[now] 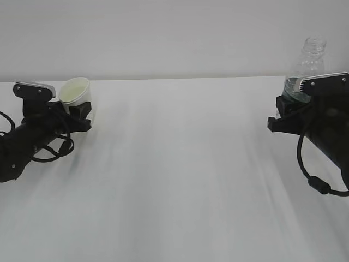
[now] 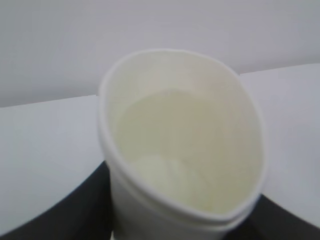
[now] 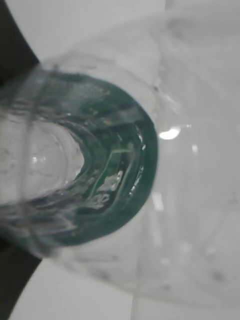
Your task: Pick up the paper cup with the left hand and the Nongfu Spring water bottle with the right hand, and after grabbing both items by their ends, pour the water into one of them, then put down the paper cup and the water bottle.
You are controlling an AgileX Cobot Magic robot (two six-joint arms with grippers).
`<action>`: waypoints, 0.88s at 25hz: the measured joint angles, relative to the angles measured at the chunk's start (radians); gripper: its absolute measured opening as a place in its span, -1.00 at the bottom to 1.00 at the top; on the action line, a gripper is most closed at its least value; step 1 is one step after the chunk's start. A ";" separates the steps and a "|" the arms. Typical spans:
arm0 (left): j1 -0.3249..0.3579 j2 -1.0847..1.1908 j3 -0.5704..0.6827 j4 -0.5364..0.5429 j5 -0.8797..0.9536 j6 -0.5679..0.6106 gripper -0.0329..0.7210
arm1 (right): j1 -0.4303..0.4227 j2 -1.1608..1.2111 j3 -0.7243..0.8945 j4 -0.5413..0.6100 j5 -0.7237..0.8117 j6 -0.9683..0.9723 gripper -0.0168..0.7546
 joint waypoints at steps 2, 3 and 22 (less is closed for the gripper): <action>0.000 0.007 0.000 0.000 -0.001 0.000 0.12 | 0.000 0.000 0.000 0.000 0.000 0.000 -0.03; 0.000 0.012 0.000 0.000 -0.004 0.000 0.12 | 0.000 0.000 0.000 0.000 0.000 0.000 -0.03; 0.000 0.067 0.000 0.000 -0.059 0.000 0.29 | 0.000 0.000 0.000 0.000 0.000 0.000 -0.03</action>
